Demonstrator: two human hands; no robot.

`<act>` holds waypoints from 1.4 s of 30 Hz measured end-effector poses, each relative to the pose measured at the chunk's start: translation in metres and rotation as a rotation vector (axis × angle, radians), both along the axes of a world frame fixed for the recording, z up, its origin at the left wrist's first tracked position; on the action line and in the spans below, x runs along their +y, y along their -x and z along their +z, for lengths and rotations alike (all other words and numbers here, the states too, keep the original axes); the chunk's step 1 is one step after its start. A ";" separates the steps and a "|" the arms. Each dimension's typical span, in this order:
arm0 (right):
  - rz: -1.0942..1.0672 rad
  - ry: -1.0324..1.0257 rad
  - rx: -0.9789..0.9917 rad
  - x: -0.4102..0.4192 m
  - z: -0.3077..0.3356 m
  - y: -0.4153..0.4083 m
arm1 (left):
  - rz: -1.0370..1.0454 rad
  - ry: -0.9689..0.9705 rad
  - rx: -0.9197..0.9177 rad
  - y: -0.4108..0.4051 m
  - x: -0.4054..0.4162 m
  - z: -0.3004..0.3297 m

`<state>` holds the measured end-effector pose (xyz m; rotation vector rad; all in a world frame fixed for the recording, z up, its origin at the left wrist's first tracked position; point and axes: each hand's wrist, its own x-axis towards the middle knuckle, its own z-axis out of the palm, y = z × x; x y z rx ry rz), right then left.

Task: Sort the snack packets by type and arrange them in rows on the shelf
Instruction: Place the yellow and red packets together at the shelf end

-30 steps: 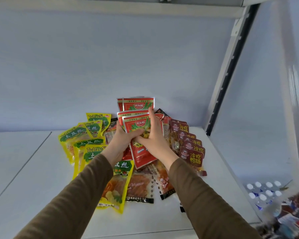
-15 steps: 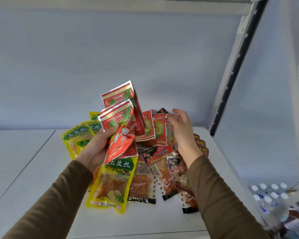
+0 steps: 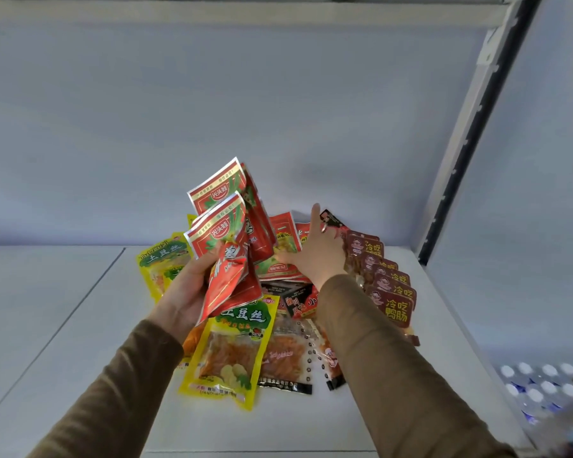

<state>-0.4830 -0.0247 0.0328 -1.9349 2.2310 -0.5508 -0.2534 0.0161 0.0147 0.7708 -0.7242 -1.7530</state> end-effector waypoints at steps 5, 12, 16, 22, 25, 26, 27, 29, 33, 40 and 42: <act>0.037 0.075 -0.353 -0.014 0.001 0.004 | -0.004 -0.032 0.030 -0.009 0.005 0.006; 0.129 0.295 -0.828 -0.010 0.021 0.020 | 0.108 -0.024 -0.187 -0.013 0.008 0.005; 0.146 0.430 -1.230 0.006 0.050 0.029 | 0.185 -0.002 -0.266 -0.012 0.006 0.014; 0.362 0.101 -1.737 0.032 0.056 -0.012 | 0.220 0.022 -0.361 -0.002 0.010 0.019; 0.371 0.019 -1.722 0.039 0.040 -0.035 | 0.215 0.071 -0.347 0.003 0.011 0.024; 0.362 0.022 -1.677 0.041 0.034 -0.040 | 0.219 0.086 -0.324 0.005 0.012 0.027; 0.351 0.035 -1.613 0.042 0.028 -0.045 | 0.220 0.087 -0.309 0.006 0.011 0.029; 0.330 0.065 -1.493 0.043 0.017 -0.052 | 0.227 0.007 -0.320 0.006 0.011 0.032; 0.302 0.104 -1.387 0.042 0.007 -0.063 | 0.185 -0.057 -0.250 -0.001 0.016 0.034; 0.330 0.323 -1.171 0.055 0.006 -0.079 | 0.125 0.186 -0.301 0.003 0.036 0.042; 0.358 0.349 -1.158 0.060 0.007 -0.082 | 0.166 0.153 -0.298 0.005 0.038 0.042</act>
